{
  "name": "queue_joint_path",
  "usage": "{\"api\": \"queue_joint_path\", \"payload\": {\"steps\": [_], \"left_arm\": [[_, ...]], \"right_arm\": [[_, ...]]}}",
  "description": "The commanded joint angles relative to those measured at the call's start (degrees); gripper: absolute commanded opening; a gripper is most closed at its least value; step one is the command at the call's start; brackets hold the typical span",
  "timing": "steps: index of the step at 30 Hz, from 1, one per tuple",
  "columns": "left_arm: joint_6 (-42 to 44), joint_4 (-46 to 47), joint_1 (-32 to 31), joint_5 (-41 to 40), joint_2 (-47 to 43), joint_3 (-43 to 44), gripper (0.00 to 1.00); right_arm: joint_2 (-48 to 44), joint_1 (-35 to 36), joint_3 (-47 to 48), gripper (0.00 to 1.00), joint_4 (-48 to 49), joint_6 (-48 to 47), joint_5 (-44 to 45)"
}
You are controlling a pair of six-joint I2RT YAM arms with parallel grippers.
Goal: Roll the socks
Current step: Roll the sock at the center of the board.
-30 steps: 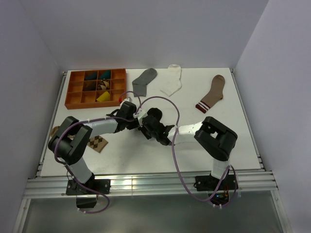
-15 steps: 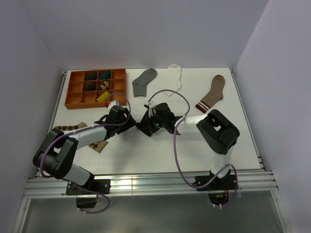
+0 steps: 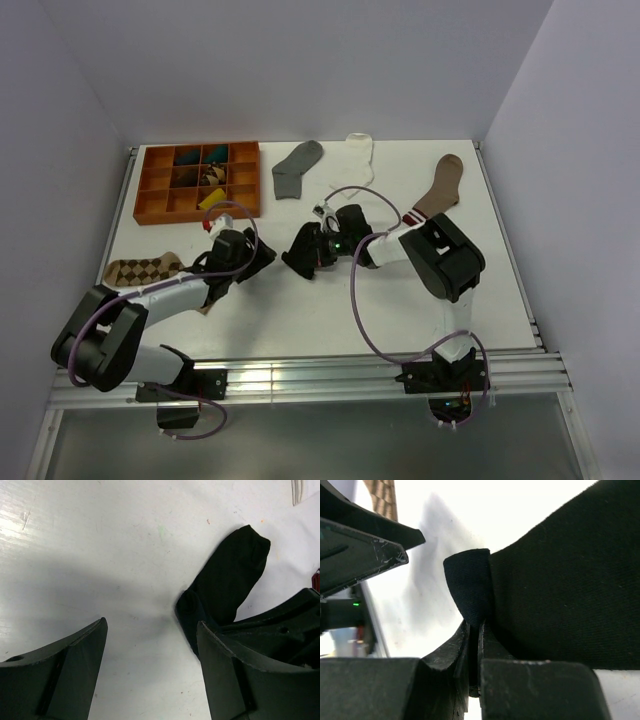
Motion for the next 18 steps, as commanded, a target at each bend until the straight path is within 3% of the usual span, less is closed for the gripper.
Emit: {"api": "queue_joint_path", "payload": {"steps": [1, 9, 18], "left_arm": [[-1.41, 5.89, 0.03, 1.02, -1.9, -1.67, 0.78], [-2.81, 11.26, 0.03, 4.7, 2.21, -2.2, 0.77], [-4.48, 13.9, -1.29, 6.73, 9.17, 1.14, 0.72]], "right_arm": [[3.74, -1.59, -1.71, 0.0, -1.95, 4.99, -3.74], [6.03, -4.05, -2.51, 0.0, 2.45, 10.62, -8.05], [7.44, -5.02, -0.48, 0.01, -1.5, 10.28, -7.88]]}}
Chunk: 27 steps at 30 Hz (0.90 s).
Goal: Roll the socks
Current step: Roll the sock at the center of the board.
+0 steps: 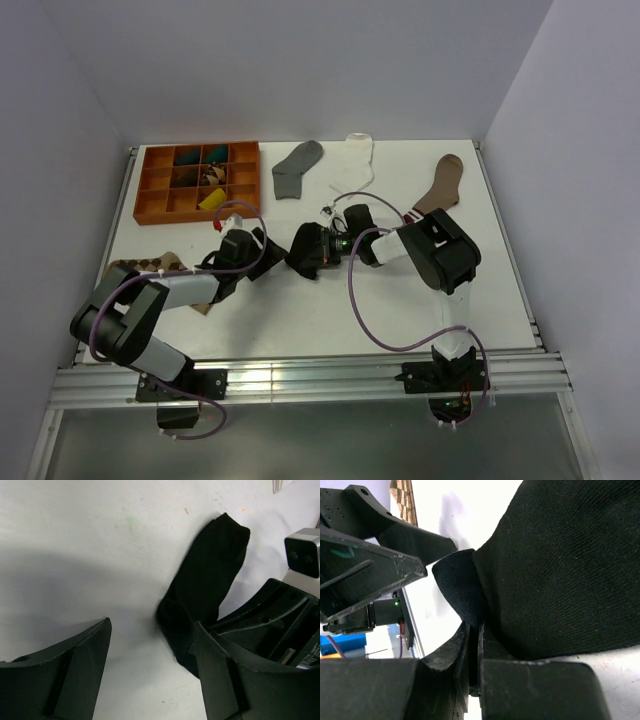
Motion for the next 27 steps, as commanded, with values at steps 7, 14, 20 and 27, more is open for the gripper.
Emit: {"api": "queue_joint_path", "payload": {"steps": [7, 14, 20, 27], "left_arm": [[-2.83, 3.62, -2.71, 1.18, 4.26, 2.49, 0.7], [-4.24, 2.12, -3.77, -0.05, 8.04, 3.64, 0.66], [-5.2, -0.16, -3.86, -2.07, 9.71, 4.17, 0.6], [-5.65, -0.61, -3.86, -2.16, 11.82, 4.52, 0.45]], "right_arm": [[3.16, -0.47, 1.56, 0.01, -9.61, -2.34, 2.86], [3.07, -0.47, 2.0, 0.02, -9.87, -2.25, 2.94], [3.24, -0.39, 2.09, 0.02, -9.96, -2.43, 2.94], [3.16, -0.39, 1.65, 0.03, -9.34, -2.6, 2.77]]}}
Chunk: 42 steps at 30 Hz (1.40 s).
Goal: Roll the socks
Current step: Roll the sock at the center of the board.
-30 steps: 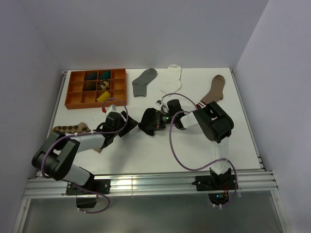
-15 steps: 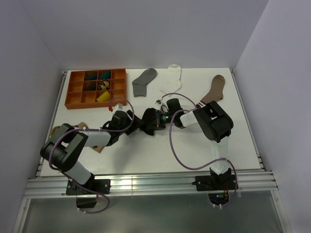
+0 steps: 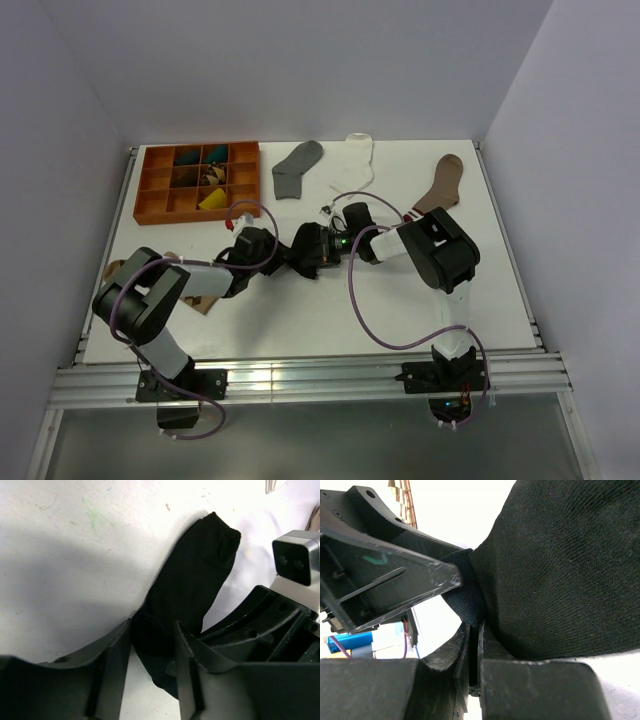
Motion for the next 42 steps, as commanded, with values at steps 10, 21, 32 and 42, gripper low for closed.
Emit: {"api": "queue_joint_path", "payload": {"steps": [10, 21, 32, 42], "left_arm": [[2.06, -6.1, -0.32, 0.1, 3.41, 1.09, 0.19], [5.22, -11.71, -0.41, -0.87, 3.77, 4.26, 0.0], [11.02, -17.43, -0.41, -1.31, 3.06, 8.83, 0.0], [14.71, -19.37, -0.32, 1.24, 4.29, 11.29, 0.0]], "right_arm": [[1.78, -0.15, -1.22, 0.07, -4.4, -3.33, 4.45], [-11.57, 0.82, -2.36, 0.42, -11.07, -14.92, 12.61], [-26.17, 9.51, -7.72, 0.52, -12.41, -35.56, 35.29], [-25.74, 21.47, -9.92, 0.55, -6.86, -44.28, 50.94]]}}
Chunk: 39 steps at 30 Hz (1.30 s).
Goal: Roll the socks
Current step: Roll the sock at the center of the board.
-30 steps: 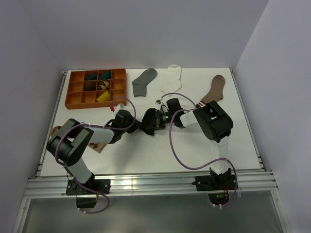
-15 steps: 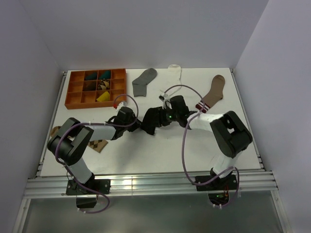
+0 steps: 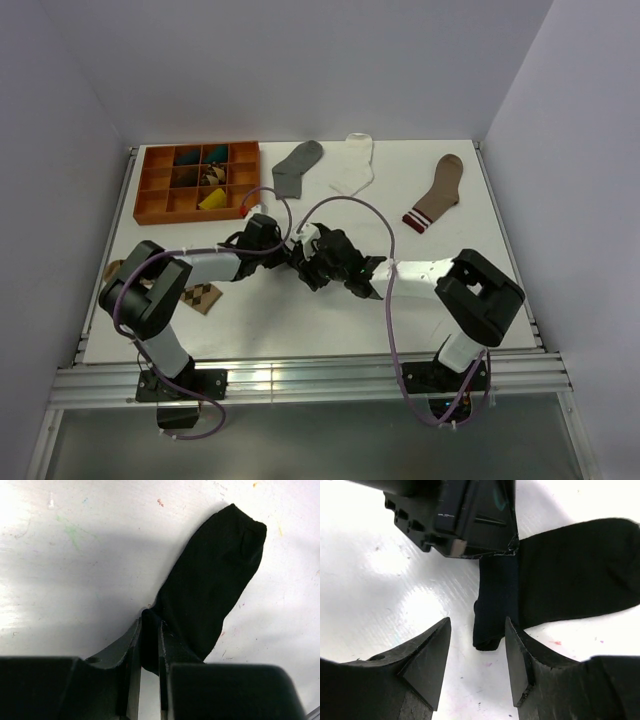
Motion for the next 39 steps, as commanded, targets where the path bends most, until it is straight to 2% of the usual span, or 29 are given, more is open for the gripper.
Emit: {"api": "queue_joint_path", "payload": {"steps": [1, 12, 23, 26, 27, 28, 29, 30, 32, 35, 38, 39], "left_arm": [[3.33, -4.13, -0.06, 0.96, 2.1, 1.32, 0.0], [4.56, -5.1, 0.12, 2.19, 2.64, 2.2, 0.0], [4.47, -5.01, 0.47, 3.16, 3.34, 2.55, 0.0], [4.56, -4.75, 0.56, 3.16, 3.43, 2.55, 0.0], [4.56, -4.75, 0.56, 4.03, 3.34, 2.55, 0.0], [4.64, -4.75, 0.56, 4.03, 3.17, 2.47, 0.0], [4.73, -4.66, 0.56, 4.12, 2.99, 2.38, 0.01], [4.73, -4.57, 0.64, 4.04, 2.9, 2.29, 0.02], [4.82, -4.57, 0.73, 3.95, 2.29, 2.12, 0.03], [4.91, -4.66, 1.0, 3.95, 1.58, 1.76, 0.08], [4.82, -4.49, 1.44, 3.95, 0.44, 1.24, 0.19], [4.65, -4.49, 1.61, 3.95, 0.09, 1.06, 0.25]], "right_arm": [[-0.84, 2.02, -0.22, 0.55, 4.63, -5.25, 9.17], [4.43, 5.89, 0.92, 0.56, 5.87, -8.41, 15.07], [10.67, 8.7, 2.86, 0.51, 3.58, -8.16, 19.2], [11.64, 8.7, 3.47, 0.41, 2.97, -7.89, 19.91], [11.73, 8.7, 3.65, 0.35, 2.88, -7.72, 20.08], [11.9, 8.7, 3.82, 0.23, 2.7, -7.54, 20.17], [11.91, 8.7, 3.91, 0.18, 2.53, -7.1, 19.91], [11.82, 8.7, 3.91, 0.08, 2.53, -6.92, 19.65], [11.64, 8.53, 4.09, 0.01, 1.92, -6.14, 18.78], [11.64, 7.74, 4.44, 0.0, 0.69, -4.38, 16.67], [11.2, 5.72, 4.7, 0.0, -0.63, -1.83, 11.05], [11.12, 5.02, 4.97, 0.0, -0.99, -1.13, 7.21]]}}
